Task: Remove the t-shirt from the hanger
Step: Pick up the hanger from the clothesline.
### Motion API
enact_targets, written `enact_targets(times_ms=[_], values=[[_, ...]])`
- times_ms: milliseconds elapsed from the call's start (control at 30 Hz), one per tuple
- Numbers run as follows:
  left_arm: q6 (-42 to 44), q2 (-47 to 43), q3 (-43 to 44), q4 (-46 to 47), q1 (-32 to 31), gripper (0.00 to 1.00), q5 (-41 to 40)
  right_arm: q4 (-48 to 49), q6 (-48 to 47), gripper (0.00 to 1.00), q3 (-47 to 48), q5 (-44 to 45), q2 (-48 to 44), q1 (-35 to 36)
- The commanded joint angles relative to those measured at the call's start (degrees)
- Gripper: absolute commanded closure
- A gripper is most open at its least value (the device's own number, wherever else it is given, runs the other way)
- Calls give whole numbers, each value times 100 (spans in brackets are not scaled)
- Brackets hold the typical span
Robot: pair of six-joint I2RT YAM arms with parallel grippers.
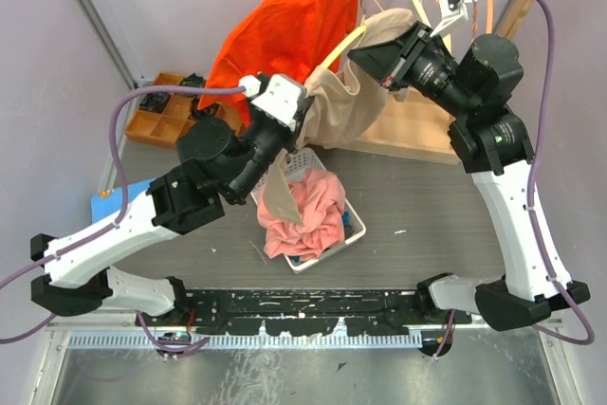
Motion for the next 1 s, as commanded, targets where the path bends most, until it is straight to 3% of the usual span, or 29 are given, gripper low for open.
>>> enact_targets(times_ms=[0, 100, 200, 267, 400, 700, 967], values=[[-59, 175, 455, 658, -26, 100, -246, 547, -246, 99, 132, -761, -221, 261], [-94, 196, 460, 666, -28, 100, -271, 531, -329, 99, 106, -892, -264, 303], [-121, 157, 411, 688, -27, 100, -193, 366, -519, 96, 58, -486, -435, 308], [-126, 78, 311, 759, -20, 100, -134, 297, -659, 79, 29, -183, -548, 308], [-164, -86, 96, 817, -21, 100, -27, 127, -915, 65, 43, 507, -720, 307], [-436, -396, 14, 423, -17, 100, 618, 132, -1323, 64, 225, 978, -680, 300], [-495, -548, 47, 126, -27, 100, 706, 177, -1574, 64, 456, 1078, -391, 307]])
